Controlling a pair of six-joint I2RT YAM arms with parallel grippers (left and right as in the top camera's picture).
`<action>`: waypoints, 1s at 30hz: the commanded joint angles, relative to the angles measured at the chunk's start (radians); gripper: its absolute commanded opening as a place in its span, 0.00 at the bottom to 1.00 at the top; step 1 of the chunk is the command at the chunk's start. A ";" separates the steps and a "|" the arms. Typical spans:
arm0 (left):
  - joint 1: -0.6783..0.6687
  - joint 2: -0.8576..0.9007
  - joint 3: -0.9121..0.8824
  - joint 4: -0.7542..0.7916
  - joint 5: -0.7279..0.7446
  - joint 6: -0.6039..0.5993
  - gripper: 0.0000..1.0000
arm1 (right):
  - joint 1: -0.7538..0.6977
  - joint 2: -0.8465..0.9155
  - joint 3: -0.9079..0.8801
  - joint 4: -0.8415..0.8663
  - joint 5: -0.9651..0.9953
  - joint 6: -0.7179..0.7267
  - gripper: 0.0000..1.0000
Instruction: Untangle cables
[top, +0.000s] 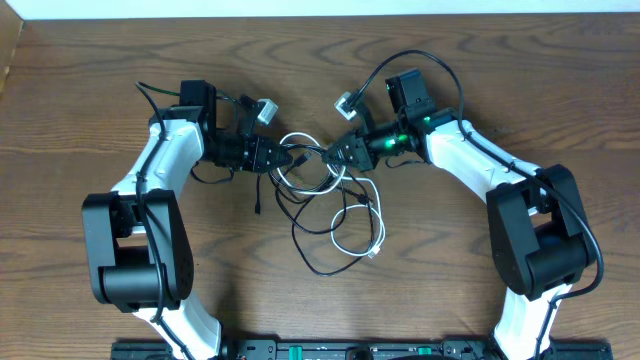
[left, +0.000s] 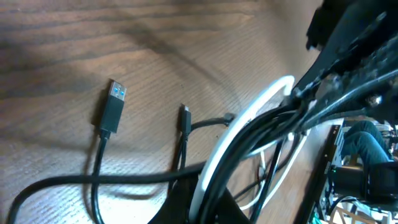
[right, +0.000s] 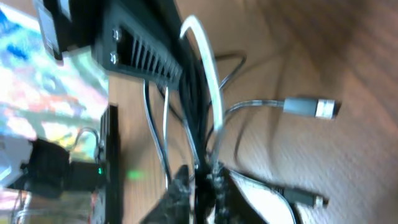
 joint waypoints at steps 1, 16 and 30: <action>0.006 -0.007 0.008 0.013 -0.007 0.017 0.07 | 0.006 0.011 0.000 -0.081 0.014 -0.110 0.10; 0.008 -0.007 0.008 0.042 0.088 0.018 0.07 | -0.018 -0.004 0.177 -0.180 0.003 -0.197 0.44; 0.008 -0.007 0.008 0.045 0.088 0.033 0.08 | 0.122 -0.004 0.184 -0.109 0.479 -0.318 0.37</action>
